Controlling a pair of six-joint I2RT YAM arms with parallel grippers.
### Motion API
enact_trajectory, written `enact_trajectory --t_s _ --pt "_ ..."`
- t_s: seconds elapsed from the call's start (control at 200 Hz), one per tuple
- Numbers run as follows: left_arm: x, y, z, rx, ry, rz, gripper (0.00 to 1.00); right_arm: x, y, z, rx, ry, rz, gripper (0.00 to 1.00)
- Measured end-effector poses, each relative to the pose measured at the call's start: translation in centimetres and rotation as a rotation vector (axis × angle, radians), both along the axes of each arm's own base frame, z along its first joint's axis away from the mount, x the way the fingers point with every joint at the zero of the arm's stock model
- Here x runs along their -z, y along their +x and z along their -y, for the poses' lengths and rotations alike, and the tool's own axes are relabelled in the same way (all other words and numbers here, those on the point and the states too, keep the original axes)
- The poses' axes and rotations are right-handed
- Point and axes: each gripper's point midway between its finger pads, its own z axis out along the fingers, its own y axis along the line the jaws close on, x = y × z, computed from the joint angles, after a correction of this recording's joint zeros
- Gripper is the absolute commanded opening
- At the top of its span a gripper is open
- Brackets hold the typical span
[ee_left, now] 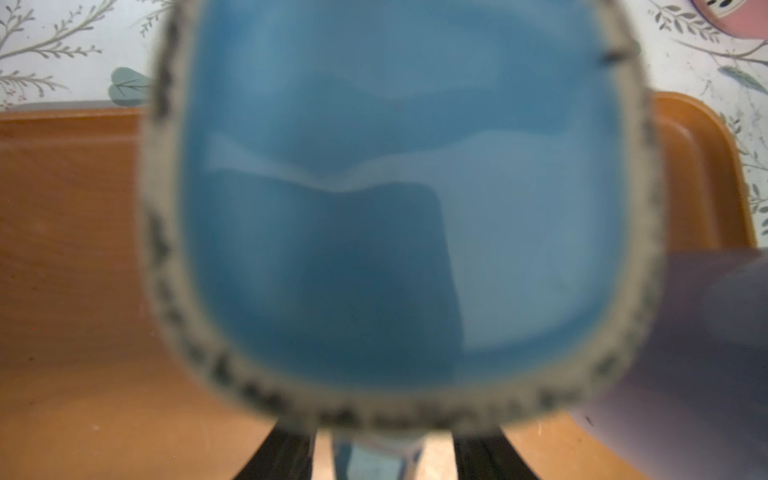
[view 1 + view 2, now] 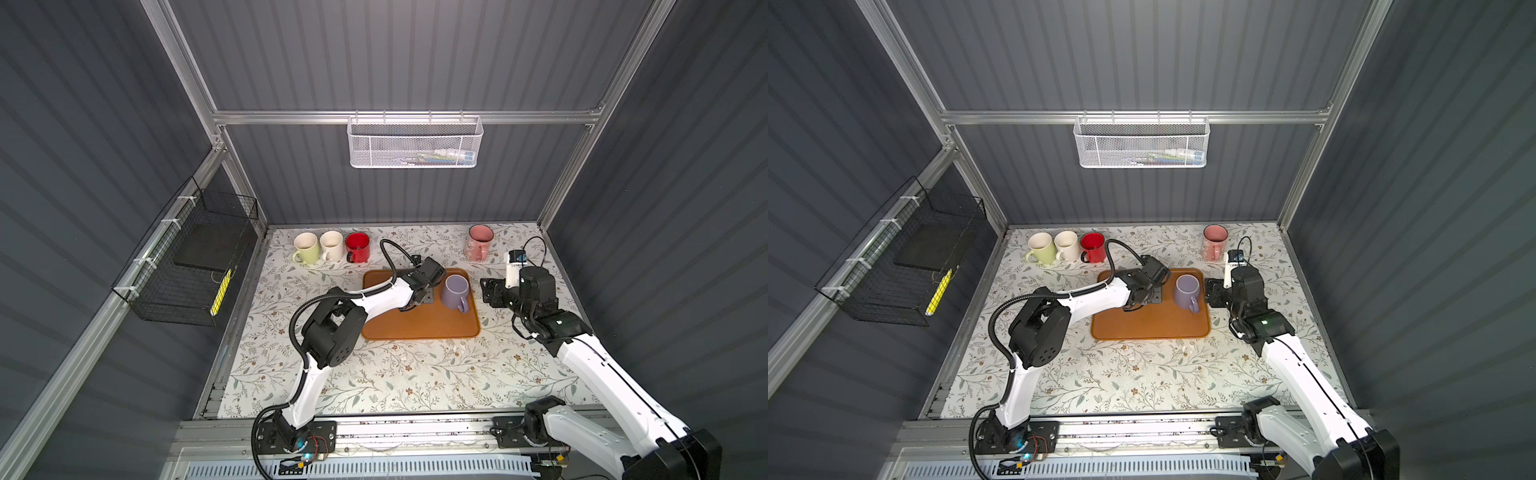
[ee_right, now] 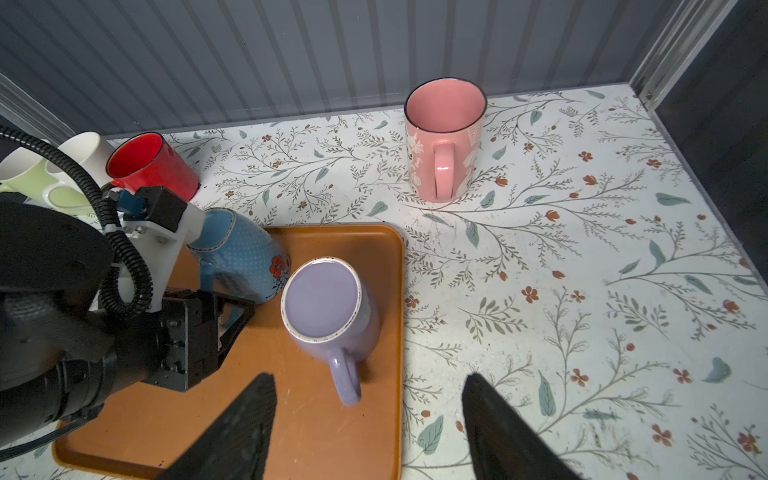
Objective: Turn the mug right side up
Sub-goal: 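Close the left gripper around the blue polka-dot mug's rim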
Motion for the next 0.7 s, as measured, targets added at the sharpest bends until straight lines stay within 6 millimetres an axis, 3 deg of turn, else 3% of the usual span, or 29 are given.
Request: enact_trajectory --t_s 0.45,0.7 --pt "0.81 0.42 -0.38 -0.009 0.002 -0.017 0.47 0.37 0.25 -0.07 0.0 -0.002 -0.009 0.73" --pt "1.0 0.66 -0.7 -0.006 0.002 -0.025 0.4 0.25 0.32 -0.09 0.001 0.0 -0.003 0.73"
